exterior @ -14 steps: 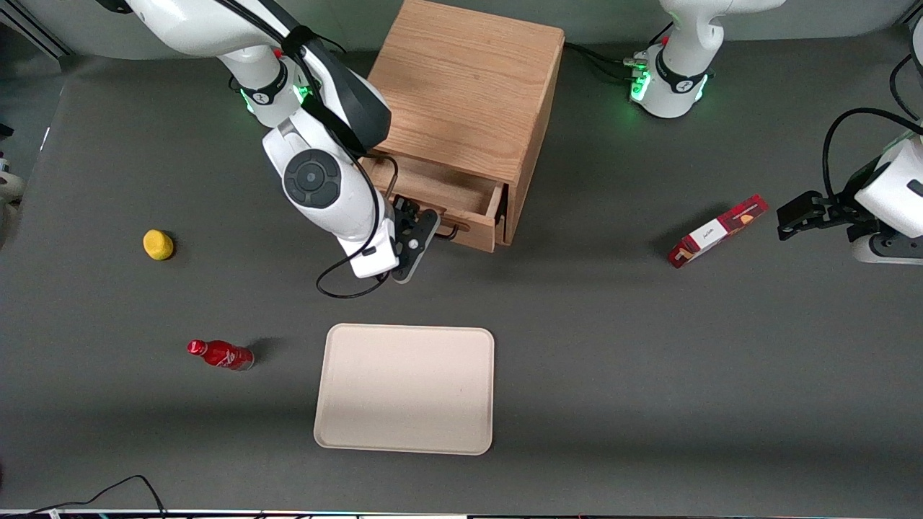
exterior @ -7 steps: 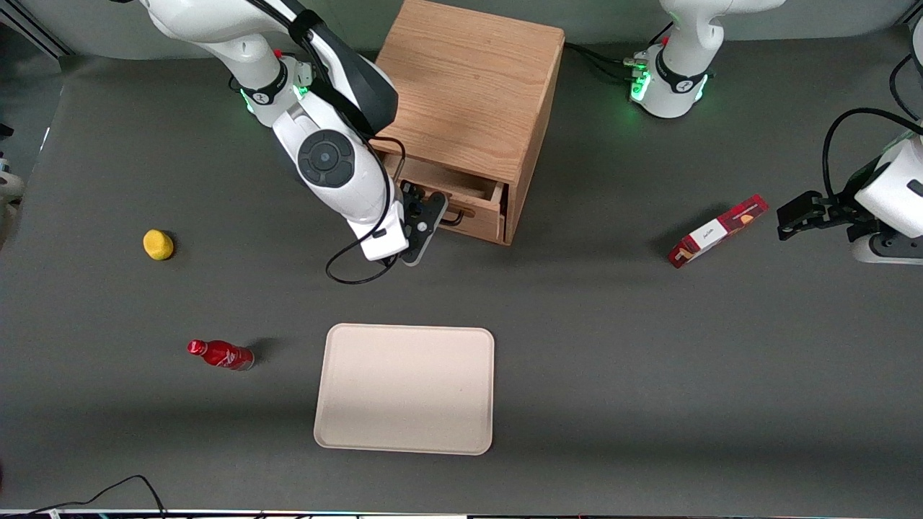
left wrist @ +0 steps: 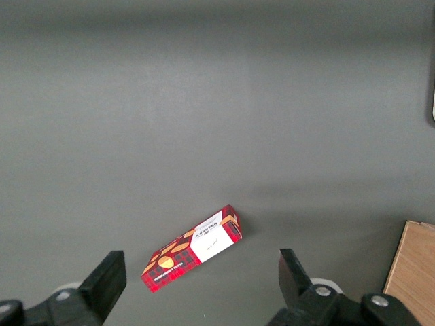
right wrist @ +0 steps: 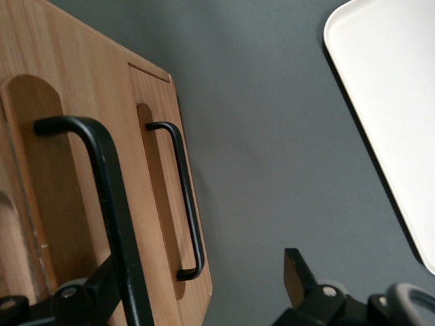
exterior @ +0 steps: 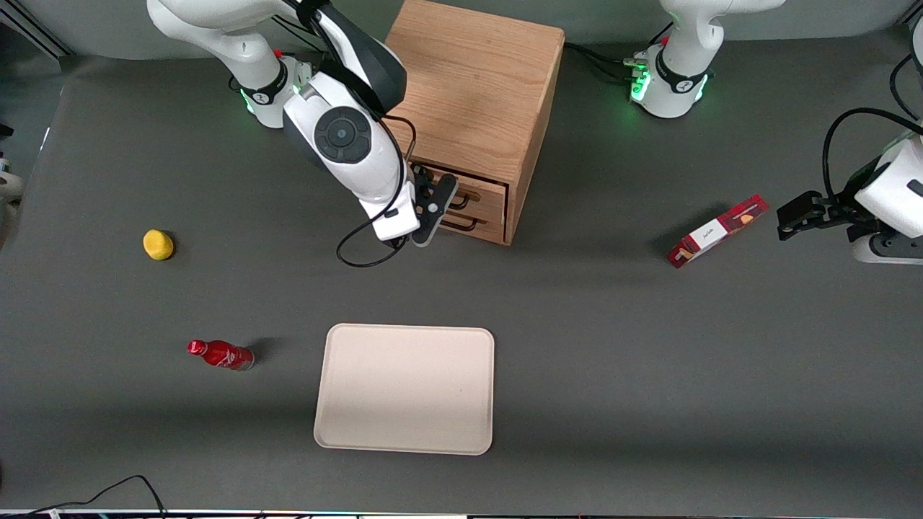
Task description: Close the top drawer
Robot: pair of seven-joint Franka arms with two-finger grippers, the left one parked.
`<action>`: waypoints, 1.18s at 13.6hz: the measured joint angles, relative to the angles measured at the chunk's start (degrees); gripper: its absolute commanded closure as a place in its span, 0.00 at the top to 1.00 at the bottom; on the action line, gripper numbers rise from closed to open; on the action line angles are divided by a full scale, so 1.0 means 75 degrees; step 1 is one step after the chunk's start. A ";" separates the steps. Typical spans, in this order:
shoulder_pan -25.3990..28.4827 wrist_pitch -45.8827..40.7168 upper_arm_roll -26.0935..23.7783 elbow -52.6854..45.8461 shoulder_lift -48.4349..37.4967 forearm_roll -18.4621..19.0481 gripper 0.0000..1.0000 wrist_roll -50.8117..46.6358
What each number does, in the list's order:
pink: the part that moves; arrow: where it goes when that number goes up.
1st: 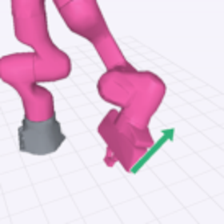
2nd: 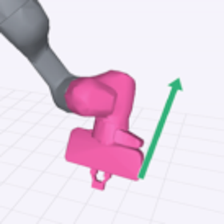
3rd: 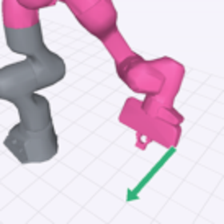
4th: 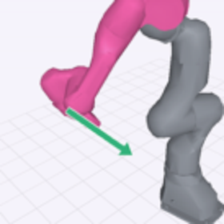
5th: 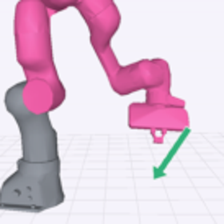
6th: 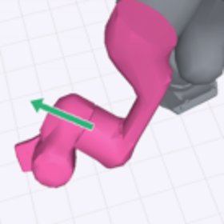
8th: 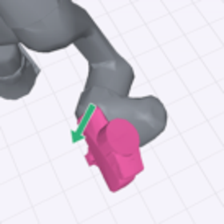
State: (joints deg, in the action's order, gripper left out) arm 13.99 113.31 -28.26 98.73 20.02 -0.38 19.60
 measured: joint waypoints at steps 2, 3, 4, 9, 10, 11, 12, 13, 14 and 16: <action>-0.0002 0.0010 -0.0017 0.0006 -0.0037 -0.0002 1.00 -0.0079; -0.0002 0.0010 -0.0026 0.0006 -0.0057 -0.0020 1.00 -0.0106; -0.0002 0.0011 -0.0033 0.0006 -0.0069 -0.0040 1.00 -0.0140; -0.0055 -0.0414 -0.0042 -0.0183 -0.0233 -0.0276 1.00 -0.0157; -0.0097 -0.0661 -0.0043 -0.0325 -0.0282 -0.0353 1.00 -0.0157; -0.0136 -0.0892 -0.0044 -0.0476 -0.0338 -0.0458 1.00 -0.0157; -0.0185 -0.1032 -0.0043 -0.0586 -0.0415 -0.0530 1.00 -0.0166; -0.0269 -0.1098 -0.0042 -0.0662 -0.0521 -0.0557 1.00 -0.0190; -0.0361 -0.1141 -0.0036 -0.0699 -0.0641 -0.0571 1.00 -0.0211; -0.0609 -0.1149 0.0077 -0.0711 -0.0926 -0.0749 1.00 -0.0271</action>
State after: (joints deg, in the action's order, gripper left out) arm 9.43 104.69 -27.68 93.39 13.08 -6.00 17.56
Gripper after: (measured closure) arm 0.000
